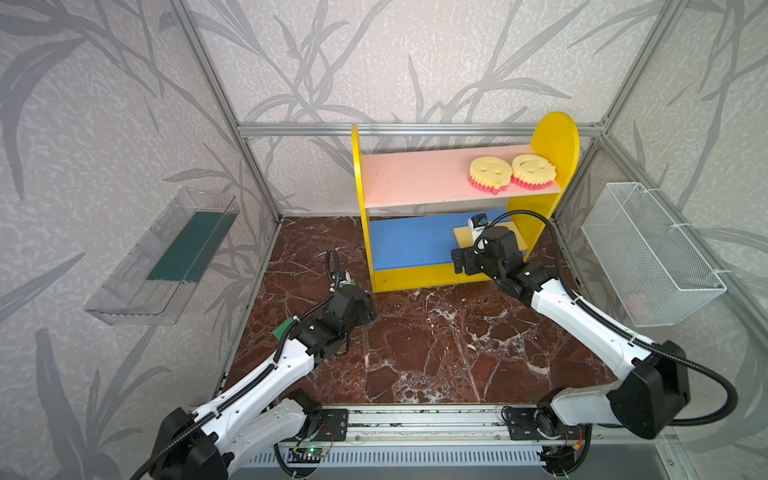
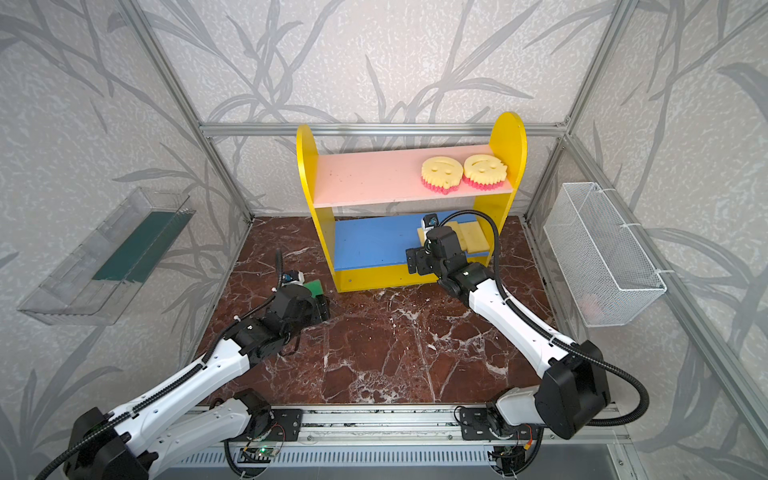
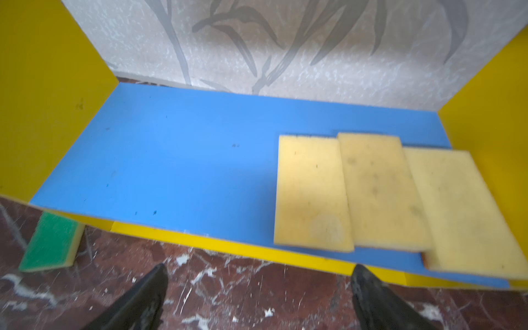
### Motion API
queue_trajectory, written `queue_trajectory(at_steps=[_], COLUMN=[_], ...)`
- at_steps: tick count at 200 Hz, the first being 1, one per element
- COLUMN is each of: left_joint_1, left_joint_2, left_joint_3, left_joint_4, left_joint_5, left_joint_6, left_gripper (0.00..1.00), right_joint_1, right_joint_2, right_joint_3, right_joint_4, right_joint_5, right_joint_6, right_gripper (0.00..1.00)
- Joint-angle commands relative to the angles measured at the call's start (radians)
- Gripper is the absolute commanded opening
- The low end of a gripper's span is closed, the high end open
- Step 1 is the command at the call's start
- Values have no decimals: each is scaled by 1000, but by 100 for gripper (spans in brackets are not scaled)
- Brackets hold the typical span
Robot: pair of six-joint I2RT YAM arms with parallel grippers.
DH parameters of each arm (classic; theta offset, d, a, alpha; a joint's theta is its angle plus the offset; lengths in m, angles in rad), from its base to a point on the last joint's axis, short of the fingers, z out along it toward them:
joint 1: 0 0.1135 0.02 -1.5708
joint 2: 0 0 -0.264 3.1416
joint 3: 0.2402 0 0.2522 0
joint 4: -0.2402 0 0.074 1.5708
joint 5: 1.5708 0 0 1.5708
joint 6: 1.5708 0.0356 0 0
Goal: Place and organize the cleaning sponges onto the shelf
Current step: 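Withdraw the right gripper from the shelf while the left gripper moves to a green sponge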
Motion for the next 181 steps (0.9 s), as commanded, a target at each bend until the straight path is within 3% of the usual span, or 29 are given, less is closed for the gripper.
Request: queue_trajectory(at_steps=[1,36,81,181], left_joint_1=[12,50,170,283], left_joint_2=[8,7,131,393], left_joint_3=[-26,-92,-97,7], left_joint_4=[-118,-26,93,273], left_joint_5=[-108,-130,-35,88], left_joint_6=[-46,-47,-27,67], left_gripper=[83,94,94,95], right_joint_1=[0,1,1,0], right_joint_2=[-110,-272,-379,-310], right_joint_3=[-125,-292,-398,-410], right_joint_4=[69,113,105,159], right_joint_5=[-116,-185,-199,-242], right_joint_6=[83,152,169,185], right_gripper=[99,99,100,100])
